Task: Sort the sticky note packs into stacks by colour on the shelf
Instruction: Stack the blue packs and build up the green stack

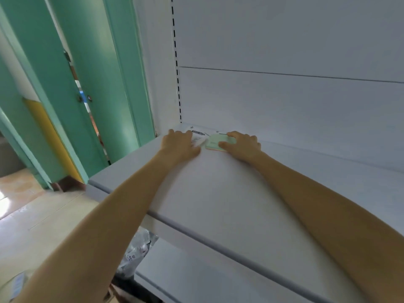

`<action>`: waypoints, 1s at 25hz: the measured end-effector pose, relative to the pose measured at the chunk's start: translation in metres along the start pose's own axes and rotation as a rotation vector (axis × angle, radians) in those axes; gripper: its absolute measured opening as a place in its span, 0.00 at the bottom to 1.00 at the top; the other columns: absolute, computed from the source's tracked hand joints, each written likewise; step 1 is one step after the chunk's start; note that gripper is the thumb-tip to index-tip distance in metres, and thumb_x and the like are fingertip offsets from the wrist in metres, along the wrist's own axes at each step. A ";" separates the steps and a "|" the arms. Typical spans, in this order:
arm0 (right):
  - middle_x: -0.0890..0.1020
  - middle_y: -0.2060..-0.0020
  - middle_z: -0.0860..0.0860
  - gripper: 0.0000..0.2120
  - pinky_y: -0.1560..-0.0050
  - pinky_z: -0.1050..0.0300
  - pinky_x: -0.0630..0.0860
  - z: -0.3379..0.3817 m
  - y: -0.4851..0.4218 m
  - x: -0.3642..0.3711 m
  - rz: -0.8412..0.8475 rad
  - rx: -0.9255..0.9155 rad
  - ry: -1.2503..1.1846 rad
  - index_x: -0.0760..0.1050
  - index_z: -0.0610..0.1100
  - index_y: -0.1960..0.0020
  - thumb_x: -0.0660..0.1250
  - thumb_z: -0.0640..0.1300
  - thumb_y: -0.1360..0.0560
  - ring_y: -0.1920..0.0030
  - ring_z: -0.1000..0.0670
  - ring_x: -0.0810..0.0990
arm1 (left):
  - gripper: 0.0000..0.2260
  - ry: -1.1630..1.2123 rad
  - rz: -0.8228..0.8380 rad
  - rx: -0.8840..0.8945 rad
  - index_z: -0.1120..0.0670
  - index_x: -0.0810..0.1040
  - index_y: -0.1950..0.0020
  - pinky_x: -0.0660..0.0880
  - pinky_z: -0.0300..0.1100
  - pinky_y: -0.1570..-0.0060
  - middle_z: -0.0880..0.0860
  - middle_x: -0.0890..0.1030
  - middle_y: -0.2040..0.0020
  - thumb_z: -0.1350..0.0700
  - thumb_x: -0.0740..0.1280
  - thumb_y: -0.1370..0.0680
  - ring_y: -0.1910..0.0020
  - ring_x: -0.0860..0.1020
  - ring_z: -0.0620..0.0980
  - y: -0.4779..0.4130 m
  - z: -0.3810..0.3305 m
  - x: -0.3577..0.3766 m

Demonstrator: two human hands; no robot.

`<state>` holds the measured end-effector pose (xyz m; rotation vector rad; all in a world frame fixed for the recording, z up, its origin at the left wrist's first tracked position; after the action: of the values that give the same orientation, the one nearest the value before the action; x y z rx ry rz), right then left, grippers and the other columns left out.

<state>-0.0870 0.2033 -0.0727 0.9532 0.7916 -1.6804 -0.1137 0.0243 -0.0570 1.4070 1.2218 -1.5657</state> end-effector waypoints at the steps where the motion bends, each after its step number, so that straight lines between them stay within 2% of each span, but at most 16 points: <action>1: 0.72 0.34 0.46 0.25 0.34 0.49 0.61 -0.002 -0.001 0.001 -0.006 -0.004 -0.055 0.64 0.55 0.31 0.61 0.58 0.27 0.32 0.41 0.63 | 0.20 -0.031 -0.022 0.053 0.59 0.70 0.39 0.71 0.49 0.46 0.64 0.78 0.44 0.47 0.57 0.23 0.41 0.72 0.63 -0.004 0.000 0.001; 4: 0.72 0.34 0.47 0.24 0.32 0.49 0.65 -0.006 -0.002 0.000 -0.064 -0.074 -0.167 0.65 0.53 0.32 0.64 0.51 0.27 0.33 0.43 0.67 | 0.19 -0.031 -0.135 0.182 0.56 0.64 0.30 0.72 0.51 0.51 0.65 0.78 0.47 0.59 0.53 0.22 0.49 0.76 0.64 -0.011 0.003 -0.001; 6: 0.71 0.34 0.46 0.24 0.32 0.52 0.66 -0.007 -0.001 0.000 -0.111 -0.114 -0.262 0.66 0.50 0.32 0.66 0.45 0.27 0.33 0.45 0.69 | 0.24 0.191 -0.197 0.155 0.49 0.59 0.27 0.70 0.50 0.50 0.61 0.73 0.49 0.64 0.52 0.22 0.51 0.75 0.61 -0.015 0.012 -0.008; 8: 0.70 0.35 0.43 0.23 0.39 0.57 0.68 -0.008 0.001 -0.003 -0.170 -0.103 -0.387 0.69 0.48 0.33 0.64 0.38 0.28 0.37 0.46 0.71 | 0.25 0.543 -0.292 0.075 0.48 0.63 0.28 0.67 0.44 0.51 0.57 0.67 0.50 0.66 0.50 0.23 0.53 0.71 0.56 -0.019 0.021 -0.012; 10: 0.73 0.38 0.43 0.24 0.53 0.60 0.72 -0.012 0.003 -0.008 -0.225 -0.064 -0.494 0.70 0.46 0.35 0.61 0.33 0.29 0.46 0.47 0.74 | 0.23 0.807 -0.357 0.029 0.52 0.68 0.32 0.68 0.41 0.52 0.60 0.70 0.49 0.67 0.51 0.23 0.51 0.72 0.59 -0.021 0.021 -0.009; 12: 0.74 0.42 0.45 0.23 0.63 0.65 0.69 -0.015 0.005 -0.011 -0.216 -0.001 -0.537 0.71 0.46 0.36 0.60 0.31 0.29 0.51 0.49 0.72 | 0.20 0.862 -0.322 -0.008 0.55 0.72 0.35 0.65 0.37 0.55 0.63 0.74 0.44 0.66 0.51 0.23 0.48 0.73 0.59 -0.020 0.016 -0.001; 14: 0.73 0.43 0.45 0.22 0.65 0.64 0.69 -0.016 0.006 -0.014 -0.162 0.032 -0.498 0.72 0.47 0.37 0.60 0.32 0.29 0.52 0.48 0.72 | 0.18 0.902 -0.266 -0.050 0.56 0.74 0.38 0.62 0.38 0.61 0.62 0.77 0.44 0.65 0.52 0.24 0.54 0.72 0.56 -0.019 0.016 0.005; 16: 0.73 0.42 0.43 0.22 0.59 0.60 0.71 -0.017 0.010 -0.021 -0.151 0.022 -0.427 0.73 0.46 0.38 0.62 0.32 0.30 0.52 0.46 0.74 | 0.18 0.939 -0.193 -0.037 0.56 0.75 0.39 0.67 0.41 0.62 0.62 0.78 0.47 0.66 0.54 0.24 0.54 0.74 0.58 -0.020 0.021 0.005; 18: 0.73 0.39 0.39 0.22 0.54 0.59 0.70 -0.021 0.020 -0.031 -0.178 0.010 -0.355 0.75 0.46 0.39 0.64 0.33 0.32 0.50 0.42 0.76 | 0.18 0.936 -0.117 0.009 0.57 0.75 0.38 0.73 0.46 0.49 0.61 0.77 0.43 0.66 0.56 0.25 0.45 0.76 0.62 -0.020 0.024 0.004; 20: 0.73 0.39 0.39 0.23 0.54 0.58 0.71 -0.028 0.036 -0.039 -0.221 0.034 -0.302 0.75 0.46 0.39 0.64 0.32 0.33 0.49 0.41 0.77 | 0.17 0.958 -0.061 0.001 0.60 0.75 0.38 0.73 0.50 0.42 0.61 0.76 0.38 0.67 0.57 0.25 0.42 0.76 0.62 -0.015 0.024 0.005; 23: 0.72 0.37 0.40 0.23 0.49 0.55 0.73 -0.040 0.068 -0.052 -0.306 0.093 -0.301 0.74 0.45 0.38 0.63 0.31 0.31 0.46 0.40 0.78 | 0.17 1.025 0.017 -0.043 0.59 0.76 0.39 0.74 0.50 0.43 0.63 0.77 0.39 0.67 0.57 0.25 0.46 0.76 0.60 -0.006 0.017 0.010; 25: 0.71 0.36 0.41 0.23 0.52 0.57 0.74 -0.050 0.099 -0.062 -0.371 0.134 -0.319 0.73 0.43 0.37 0.61 0.30 0.30 0.47 0.41 0.79 | 0.19 1.146 0.103 -0.059 0.59 0.75 0.38 0.75 0.45 0.51 0.62 0.77 0.43 0.68 0.56 0.26 0.51 0.75 0.55 0.005 0.002 0.008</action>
<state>0.0300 0.2456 -0.0475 0.6251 0.6734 -2.1652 -0.1114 0.0218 -0.0657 2.3777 1.7135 -0.5452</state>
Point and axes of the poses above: each hand's wrist, its own y-axis away from the middle knuckle, its own x-axis out of the palm, z = x × y, the point moved 2 cm from there along -y, towards the middle knuckle
